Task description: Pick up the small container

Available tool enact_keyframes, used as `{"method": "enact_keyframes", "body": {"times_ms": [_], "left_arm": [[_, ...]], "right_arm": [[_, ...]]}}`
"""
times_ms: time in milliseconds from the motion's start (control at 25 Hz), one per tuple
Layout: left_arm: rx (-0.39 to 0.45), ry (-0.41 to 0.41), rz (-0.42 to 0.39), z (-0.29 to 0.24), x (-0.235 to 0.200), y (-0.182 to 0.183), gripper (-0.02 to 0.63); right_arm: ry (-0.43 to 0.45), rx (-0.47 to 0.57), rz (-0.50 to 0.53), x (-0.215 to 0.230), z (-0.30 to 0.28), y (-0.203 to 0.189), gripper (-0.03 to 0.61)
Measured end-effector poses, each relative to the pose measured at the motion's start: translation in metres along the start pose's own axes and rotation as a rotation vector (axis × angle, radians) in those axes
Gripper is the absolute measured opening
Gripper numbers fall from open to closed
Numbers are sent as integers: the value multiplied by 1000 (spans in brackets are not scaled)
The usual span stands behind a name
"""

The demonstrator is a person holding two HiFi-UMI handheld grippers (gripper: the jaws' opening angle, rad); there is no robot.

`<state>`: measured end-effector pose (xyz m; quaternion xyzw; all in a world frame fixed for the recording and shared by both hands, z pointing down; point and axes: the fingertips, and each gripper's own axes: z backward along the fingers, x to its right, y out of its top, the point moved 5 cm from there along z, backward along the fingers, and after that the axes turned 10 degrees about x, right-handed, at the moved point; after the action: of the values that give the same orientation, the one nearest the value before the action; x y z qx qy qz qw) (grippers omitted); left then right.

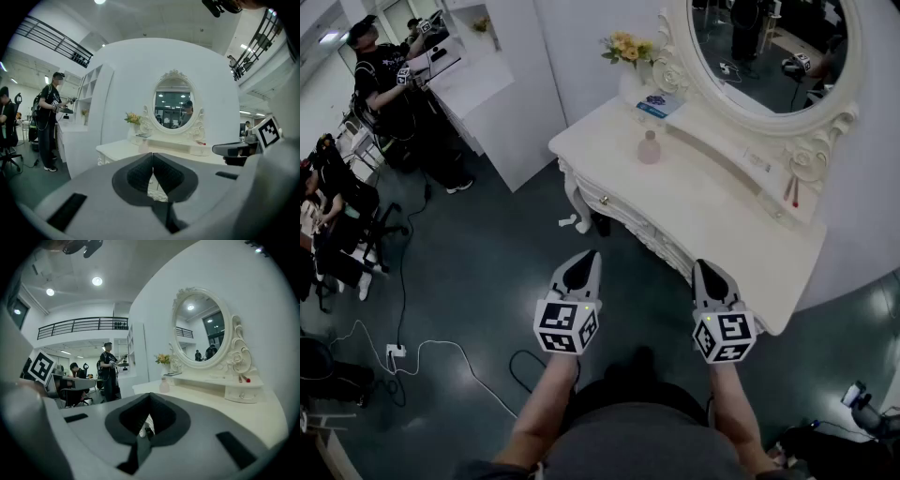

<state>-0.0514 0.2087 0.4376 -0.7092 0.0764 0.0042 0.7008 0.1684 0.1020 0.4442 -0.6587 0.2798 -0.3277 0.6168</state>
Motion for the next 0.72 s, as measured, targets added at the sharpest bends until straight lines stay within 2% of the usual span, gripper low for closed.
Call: {"method": "enact_keyframes", "body": {"times_ms": [320, 600, 720], "left_arm": [[6, 2, -1, -12, 3, 0, 6], [14, 4, -6, -23, 10, 1, 9], [12, 9, -9, -26, 12, 1, 48]], "right_arm": [[56, 48, -27, 1, -7, 7, 5], [68, 53, -28, 11, -10, 8, 5], [75, 53, -33, 14, -11, 9, 5]]}}
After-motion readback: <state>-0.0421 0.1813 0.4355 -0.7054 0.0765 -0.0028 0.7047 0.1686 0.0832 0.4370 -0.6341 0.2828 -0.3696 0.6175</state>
